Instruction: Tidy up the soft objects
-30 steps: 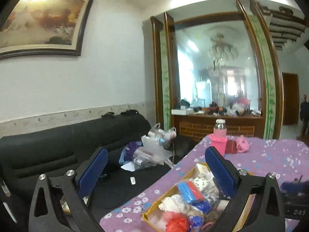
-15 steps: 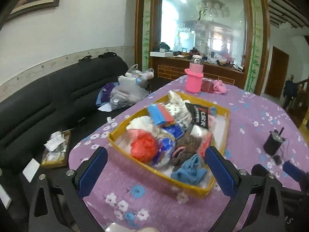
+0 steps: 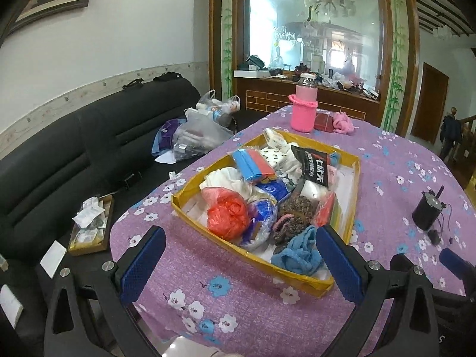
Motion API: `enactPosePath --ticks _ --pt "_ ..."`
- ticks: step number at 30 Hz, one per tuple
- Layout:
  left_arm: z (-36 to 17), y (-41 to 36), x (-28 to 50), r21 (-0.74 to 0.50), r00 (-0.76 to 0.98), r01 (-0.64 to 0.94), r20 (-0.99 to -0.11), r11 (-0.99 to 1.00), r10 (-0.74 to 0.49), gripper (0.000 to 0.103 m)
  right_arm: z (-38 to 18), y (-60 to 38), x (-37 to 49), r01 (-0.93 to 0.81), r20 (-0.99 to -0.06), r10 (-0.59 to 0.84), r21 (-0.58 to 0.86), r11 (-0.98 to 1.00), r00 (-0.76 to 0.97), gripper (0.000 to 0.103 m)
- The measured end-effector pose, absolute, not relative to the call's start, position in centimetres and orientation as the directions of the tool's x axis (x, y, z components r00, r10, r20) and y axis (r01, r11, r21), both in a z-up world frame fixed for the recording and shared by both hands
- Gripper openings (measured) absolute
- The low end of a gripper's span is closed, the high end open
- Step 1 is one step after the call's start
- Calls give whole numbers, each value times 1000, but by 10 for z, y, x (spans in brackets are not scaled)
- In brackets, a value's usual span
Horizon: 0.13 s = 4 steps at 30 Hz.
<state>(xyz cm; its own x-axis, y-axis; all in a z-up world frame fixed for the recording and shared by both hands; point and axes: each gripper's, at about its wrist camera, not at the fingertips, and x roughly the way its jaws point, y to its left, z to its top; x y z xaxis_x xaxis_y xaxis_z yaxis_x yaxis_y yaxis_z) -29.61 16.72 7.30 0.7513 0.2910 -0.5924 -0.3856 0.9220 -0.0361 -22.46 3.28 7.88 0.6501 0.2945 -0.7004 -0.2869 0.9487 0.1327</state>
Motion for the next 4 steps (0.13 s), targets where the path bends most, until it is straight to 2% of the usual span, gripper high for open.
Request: enactPosePath --ticks 4 --pt "69 170 -292 -28 744 -391 -597 920 299 103 78 30 -222 -279 -703 293 138 950 648 103"
